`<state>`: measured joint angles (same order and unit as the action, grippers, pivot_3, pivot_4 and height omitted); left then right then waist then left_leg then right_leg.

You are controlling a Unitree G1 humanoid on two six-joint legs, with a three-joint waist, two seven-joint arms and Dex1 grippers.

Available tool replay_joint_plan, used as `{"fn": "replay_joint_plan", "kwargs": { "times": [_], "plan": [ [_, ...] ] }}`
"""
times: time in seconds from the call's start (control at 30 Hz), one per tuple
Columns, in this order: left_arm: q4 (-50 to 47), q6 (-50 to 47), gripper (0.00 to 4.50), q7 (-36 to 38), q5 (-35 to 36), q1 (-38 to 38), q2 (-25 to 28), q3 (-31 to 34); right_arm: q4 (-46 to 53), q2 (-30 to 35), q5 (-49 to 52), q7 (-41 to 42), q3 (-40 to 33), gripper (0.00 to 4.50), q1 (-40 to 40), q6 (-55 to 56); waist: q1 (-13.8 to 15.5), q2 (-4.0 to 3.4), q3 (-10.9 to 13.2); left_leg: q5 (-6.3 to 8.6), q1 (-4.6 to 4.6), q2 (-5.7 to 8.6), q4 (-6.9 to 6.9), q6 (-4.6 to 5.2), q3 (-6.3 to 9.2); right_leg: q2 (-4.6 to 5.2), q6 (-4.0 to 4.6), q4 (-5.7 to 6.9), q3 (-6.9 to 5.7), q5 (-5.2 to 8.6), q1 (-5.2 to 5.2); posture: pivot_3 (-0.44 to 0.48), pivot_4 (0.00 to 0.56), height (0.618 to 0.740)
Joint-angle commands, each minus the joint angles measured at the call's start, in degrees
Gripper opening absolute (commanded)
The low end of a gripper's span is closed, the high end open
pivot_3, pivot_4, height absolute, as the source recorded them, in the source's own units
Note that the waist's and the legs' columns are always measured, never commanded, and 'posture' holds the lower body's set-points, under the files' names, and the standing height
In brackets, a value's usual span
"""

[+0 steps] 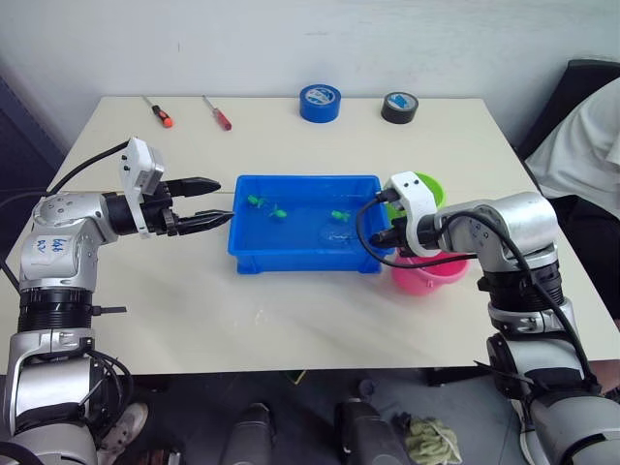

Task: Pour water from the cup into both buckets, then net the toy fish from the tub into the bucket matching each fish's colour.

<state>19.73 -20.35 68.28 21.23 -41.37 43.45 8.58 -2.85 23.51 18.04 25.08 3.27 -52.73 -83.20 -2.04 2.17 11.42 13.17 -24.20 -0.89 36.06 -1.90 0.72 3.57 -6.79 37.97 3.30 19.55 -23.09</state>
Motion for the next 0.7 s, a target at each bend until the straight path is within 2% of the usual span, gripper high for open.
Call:
{"fn": "replay_joint_plan", "kwargs": {
  "times": [0.03, 0.23, 0.47, 0.7],
  "plan": [
    [-2.3, -0.3, 3.69, -0.2, 1.4, -0.2, 1.5, 1.7, -0.4, -0.2, -0.8, -1.6, -2.3, 0.0, -0.3, 3.8, 0.1, 0.0, 0.0, 0.0, -0.01, 0.0, 0.0, 0.0, 0.0, 0.0, 0.0, -0.01, 0.0, 0.0, -0.01, 0.0, 0.15, 0.734],
    [-2.5, -0.7, 3.69, -0.3, 1.3, -0.7, 1.5, 1.4, -0.7, -0.9, -1.2, -3.0, -3.2, 0.0, 0.0, 9.9, -0.1, 0.0, 0.0, 0.0, -0.02, 0.01, -0.01, 0.0, -0.02, -0.02, 0.0, -0.01, 0.01, 0.0, -0.03, 0.0, 0.15, 0.734],
    [-1.9, -0.4, 3.69, -0.1, 1.2, -1.7, 1.0, 0.8, 11.4, 3.2, 2.9, 0.4, -3.8, 0.0, 4.9, 5.2, 0.2, 0.0, 0.0, 0.0, -0.04, -0.03, -0.06, 0.0, -0.01, -0.02, 0.0, -0.04, 0.01, 0.0, -0.05, 0.0, 0.15, 0.734],
    [0.8, 0.6, 3.69, 0.7, 0.6, -4.0, 0.4, -0.1, 17.9, 6.4, 6.4, 2.9, -5.1, 0.0, 7.6, 5.0, 0.2, 0.0, 0.0, 0.0, -0.06, -0.01, -0.06, 0.0, -0.02, -0.02, 0.0, -0.07, 0.02, 0.0, -0.05, 0.0, 0.15, 0.734]
  ]
}}
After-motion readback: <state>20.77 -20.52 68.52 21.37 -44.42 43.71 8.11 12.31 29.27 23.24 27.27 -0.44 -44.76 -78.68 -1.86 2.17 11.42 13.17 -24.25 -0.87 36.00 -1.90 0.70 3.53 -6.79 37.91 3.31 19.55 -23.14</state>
